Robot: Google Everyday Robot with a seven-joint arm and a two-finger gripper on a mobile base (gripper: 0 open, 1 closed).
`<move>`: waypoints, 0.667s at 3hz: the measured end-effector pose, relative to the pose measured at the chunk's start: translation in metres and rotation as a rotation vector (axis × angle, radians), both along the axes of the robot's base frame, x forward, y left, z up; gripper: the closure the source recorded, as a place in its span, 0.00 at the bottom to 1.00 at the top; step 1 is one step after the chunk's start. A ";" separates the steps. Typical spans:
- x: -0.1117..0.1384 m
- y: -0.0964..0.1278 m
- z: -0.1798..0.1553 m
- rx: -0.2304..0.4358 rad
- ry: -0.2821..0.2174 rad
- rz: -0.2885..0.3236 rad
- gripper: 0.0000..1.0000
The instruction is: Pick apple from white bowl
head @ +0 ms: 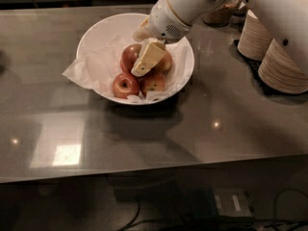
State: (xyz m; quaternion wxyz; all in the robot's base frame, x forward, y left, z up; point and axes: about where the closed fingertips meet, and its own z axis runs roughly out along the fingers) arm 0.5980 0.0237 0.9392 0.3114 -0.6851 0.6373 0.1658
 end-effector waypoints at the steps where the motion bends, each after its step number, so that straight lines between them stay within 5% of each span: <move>1: -0.004 0.009 -0.003 0.002 0.017 0.023 0.28; 2: -0.004 0.011 -0.005 0.003 0.023 0.028 0.34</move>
Offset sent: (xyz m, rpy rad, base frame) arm -0.0049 0.0170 -0.0084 0.0081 0.0428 0.0439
